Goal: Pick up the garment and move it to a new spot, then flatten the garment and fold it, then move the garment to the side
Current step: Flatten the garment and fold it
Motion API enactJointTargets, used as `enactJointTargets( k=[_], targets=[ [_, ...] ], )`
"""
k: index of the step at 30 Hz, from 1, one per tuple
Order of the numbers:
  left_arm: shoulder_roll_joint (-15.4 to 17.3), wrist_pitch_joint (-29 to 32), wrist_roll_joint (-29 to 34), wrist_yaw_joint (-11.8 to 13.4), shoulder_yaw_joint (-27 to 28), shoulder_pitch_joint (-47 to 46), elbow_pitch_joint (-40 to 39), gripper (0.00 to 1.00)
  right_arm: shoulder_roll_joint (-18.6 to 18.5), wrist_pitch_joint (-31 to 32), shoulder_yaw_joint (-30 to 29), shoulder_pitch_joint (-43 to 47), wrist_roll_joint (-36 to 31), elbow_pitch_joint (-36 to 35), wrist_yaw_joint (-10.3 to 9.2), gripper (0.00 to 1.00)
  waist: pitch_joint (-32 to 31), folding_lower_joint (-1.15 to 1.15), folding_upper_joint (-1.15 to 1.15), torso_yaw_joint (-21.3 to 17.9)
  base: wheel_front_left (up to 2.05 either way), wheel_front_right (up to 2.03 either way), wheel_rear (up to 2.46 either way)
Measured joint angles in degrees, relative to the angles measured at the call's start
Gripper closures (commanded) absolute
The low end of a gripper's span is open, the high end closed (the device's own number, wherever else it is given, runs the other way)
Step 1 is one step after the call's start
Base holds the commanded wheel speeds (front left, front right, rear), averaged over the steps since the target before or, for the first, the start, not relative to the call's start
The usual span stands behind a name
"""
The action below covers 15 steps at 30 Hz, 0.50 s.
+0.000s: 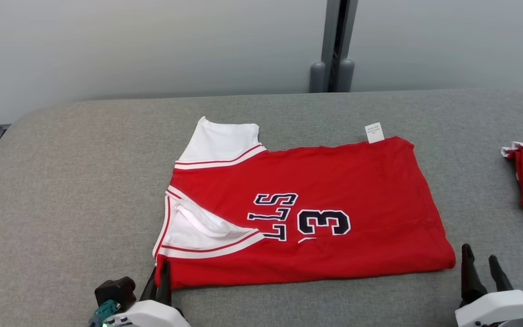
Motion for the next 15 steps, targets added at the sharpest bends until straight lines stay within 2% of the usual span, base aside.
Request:
enactJointTargets(
  k=[5,15],
  targets=[
    [0.0,0.0,1.1,-0.1,0.0,0.4,-1.8,1.00,0.1,1.2,1.6,-3.5,4.8,8.1,0.00,0.00,0.3,0.00,0.00,1.4,0.00,0.00,0.00],
    [0.0,0.0,2.1,-0.1,-0.3,0.5,-2.7,1.00,0.1,0.5,5.6,-7.9,7.9,16.5,0.00,0.00,1.2,0.00,0.00,2.7,0.00,0.00,0.00]
  ],
)
